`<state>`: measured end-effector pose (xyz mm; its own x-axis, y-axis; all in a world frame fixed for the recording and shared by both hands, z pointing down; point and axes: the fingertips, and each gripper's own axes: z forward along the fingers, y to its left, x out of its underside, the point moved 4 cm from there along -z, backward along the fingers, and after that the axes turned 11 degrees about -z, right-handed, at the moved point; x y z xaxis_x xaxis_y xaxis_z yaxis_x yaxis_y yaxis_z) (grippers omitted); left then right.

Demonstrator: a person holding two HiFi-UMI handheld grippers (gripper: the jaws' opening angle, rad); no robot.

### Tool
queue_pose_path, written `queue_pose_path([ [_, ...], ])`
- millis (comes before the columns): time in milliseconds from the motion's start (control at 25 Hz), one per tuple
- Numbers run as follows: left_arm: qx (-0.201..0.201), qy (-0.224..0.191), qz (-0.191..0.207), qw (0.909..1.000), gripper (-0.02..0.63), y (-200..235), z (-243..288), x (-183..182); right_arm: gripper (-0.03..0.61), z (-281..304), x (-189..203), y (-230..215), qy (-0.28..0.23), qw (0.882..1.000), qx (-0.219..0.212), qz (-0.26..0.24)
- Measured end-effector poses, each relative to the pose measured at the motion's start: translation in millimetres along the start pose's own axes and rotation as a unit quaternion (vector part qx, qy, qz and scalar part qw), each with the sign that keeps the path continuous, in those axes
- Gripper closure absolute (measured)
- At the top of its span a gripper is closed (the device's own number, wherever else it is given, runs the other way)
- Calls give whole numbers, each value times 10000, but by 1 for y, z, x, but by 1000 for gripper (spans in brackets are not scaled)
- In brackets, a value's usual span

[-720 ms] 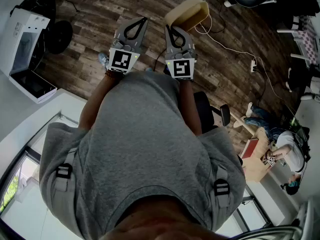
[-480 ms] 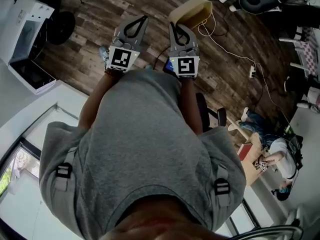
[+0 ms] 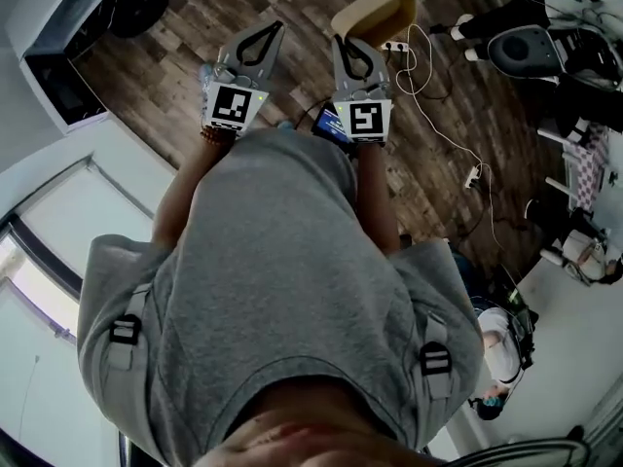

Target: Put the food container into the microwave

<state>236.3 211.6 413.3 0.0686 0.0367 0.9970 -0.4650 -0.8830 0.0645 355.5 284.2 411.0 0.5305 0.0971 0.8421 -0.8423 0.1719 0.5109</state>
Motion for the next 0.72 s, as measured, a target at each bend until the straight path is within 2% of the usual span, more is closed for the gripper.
queue_pose_path([
  [200,-648,82,-252,9975,612,54,-17,-3,551,57,-27,20,-259,9975,-623,-205],
  [360,-958,-48,-166,9953,612,102,-29,-1,551,106,-42,44,-228,9930,-1116,-309],
  [720,-1669,44,-356,9853,612,212,-63,5,551,216,-82,103,-500,9770,-1989,-576],
])
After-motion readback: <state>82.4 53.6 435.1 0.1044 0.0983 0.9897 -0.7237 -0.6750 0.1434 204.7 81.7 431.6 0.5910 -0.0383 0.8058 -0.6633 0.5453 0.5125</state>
